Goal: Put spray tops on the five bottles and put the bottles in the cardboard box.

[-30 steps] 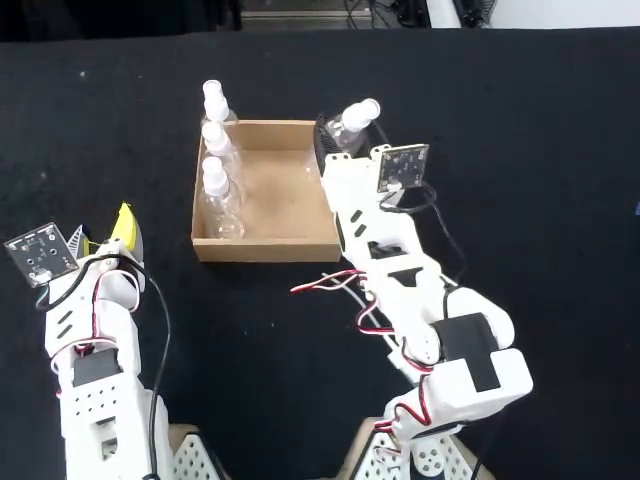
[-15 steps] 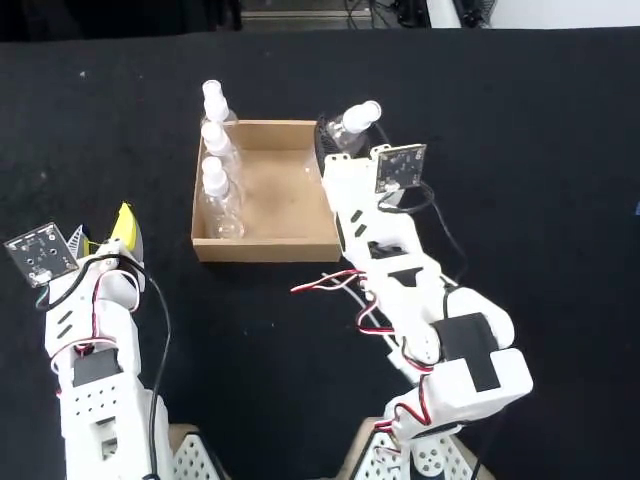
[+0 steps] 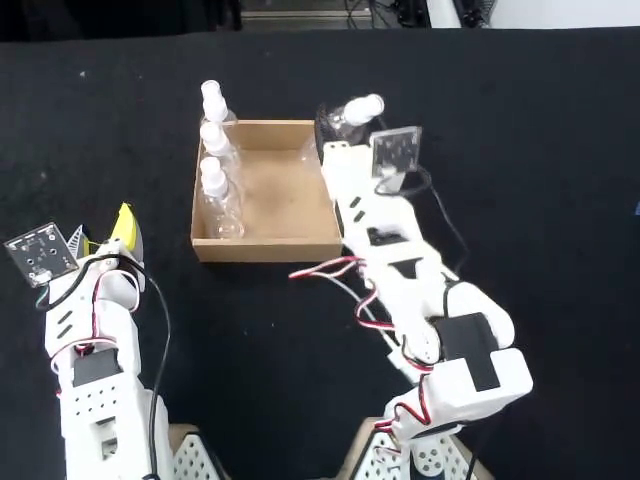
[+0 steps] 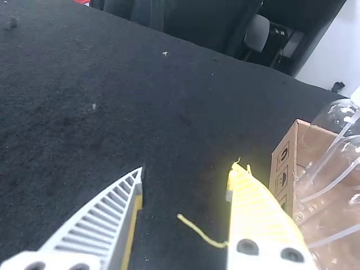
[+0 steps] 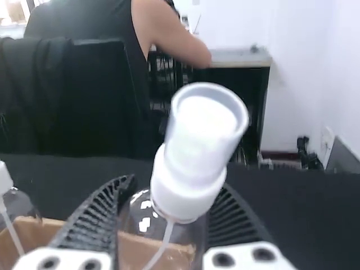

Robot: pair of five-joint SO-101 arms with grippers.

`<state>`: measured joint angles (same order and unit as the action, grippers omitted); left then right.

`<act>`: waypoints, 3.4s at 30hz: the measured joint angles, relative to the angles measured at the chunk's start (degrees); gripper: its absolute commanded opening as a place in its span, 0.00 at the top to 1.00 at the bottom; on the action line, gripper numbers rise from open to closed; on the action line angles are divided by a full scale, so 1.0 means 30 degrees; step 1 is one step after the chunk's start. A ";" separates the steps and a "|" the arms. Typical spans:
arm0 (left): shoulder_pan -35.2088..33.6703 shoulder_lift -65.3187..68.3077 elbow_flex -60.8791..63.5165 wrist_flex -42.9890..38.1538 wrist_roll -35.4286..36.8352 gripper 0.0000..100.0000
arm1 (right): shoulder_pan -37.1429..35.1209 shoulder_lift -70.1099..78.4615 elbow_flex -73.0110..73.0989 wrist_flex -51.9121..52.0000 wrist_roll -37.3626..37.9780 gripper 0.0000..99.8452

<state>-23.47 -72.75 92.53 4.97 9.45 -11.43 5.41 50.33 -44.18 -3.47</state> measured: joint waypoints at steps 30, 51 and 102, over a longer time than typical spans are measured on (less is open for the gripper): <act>0.0000 0.0000 0.0000 0.0000 0.0000 0.78 | -0.0029 0.1348 -0.1934 0.1524 0.1465 0.97; 0.0000 0.0000 0.0000 0.0000 0.0000 0.78 | -0.0586 0.0293 -0.0615 0.1465 0.1465 0.97; 0.0000 0.0000 0.0000 0.0000 0.0000 0.78 | -0.1729 0.0147 0.0147 0.1407 0.1670 0.82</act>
<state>-23.47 -72.75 92.53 4.97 9.45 -16.62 5.85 50.77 -39.96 1.54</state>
